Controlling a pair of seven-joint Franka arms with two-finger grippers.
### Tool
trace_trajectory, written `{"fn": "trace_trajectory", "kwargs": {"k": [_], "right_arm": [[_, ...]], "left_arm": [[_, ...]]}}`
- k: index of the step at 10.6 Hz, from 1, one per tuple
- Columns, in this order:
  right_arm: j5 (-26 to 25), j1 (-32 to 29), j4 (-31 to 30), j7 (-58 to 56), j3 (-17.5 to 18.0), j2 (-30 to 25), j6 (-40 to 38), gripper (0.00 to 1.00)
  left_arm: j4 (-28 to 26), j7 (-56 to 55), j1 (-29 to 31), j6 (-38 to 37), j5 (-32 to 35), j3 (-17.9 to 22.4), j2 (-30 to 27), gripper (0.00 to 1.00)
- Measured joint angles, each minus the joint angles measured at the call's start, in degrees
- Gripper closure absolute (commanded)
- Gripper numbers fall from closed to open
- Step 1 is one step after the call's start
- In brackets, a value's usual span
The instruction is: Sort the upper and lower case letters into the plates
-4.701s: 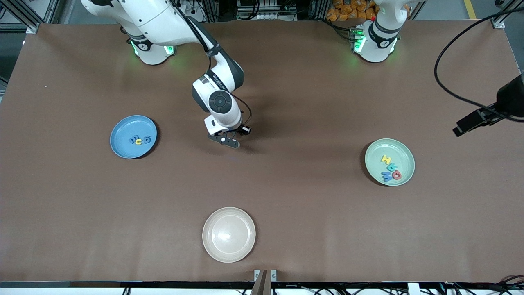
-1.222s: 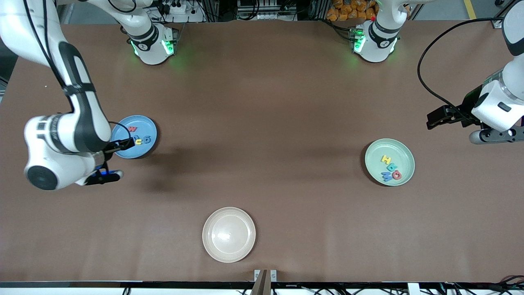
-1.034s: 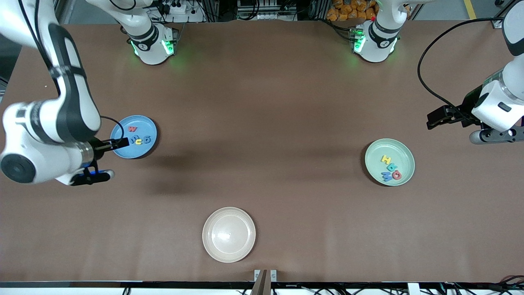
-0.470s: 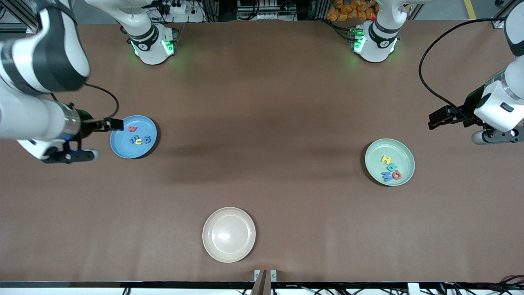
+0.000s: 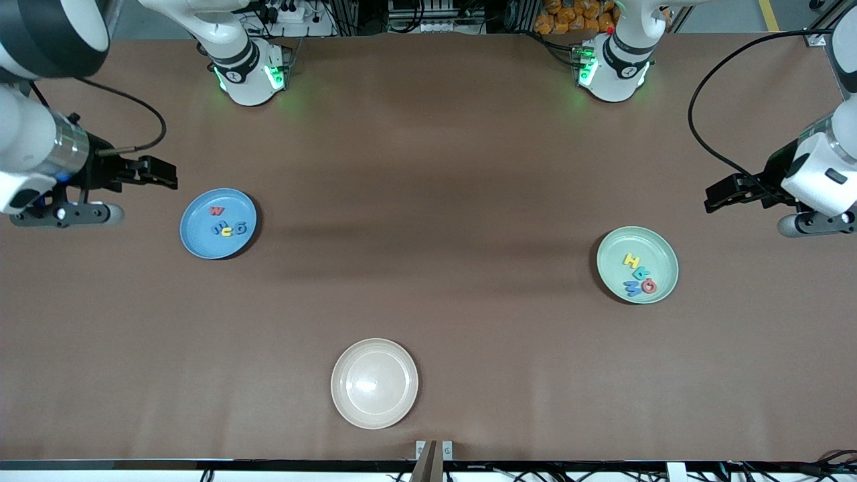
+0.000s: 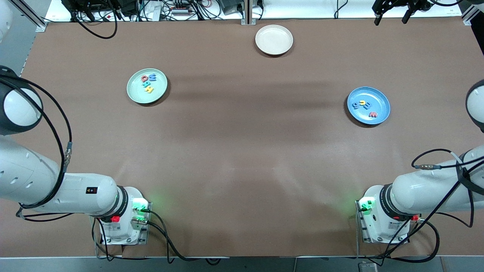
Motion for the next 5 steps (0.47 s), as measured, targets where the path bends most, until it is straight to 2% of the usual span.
{"fn": "trace_trajectory", "kwargs": {"k": [5], "right_arm": [[1.79, 0.96, -13.13, 0.0, 0.11, -9.25, 10.83, 0.0]], "left_arm": [[0.05, 0.0, 0.27, 1.19, 0.0, -0.01, 0.05, 0.0]]}}
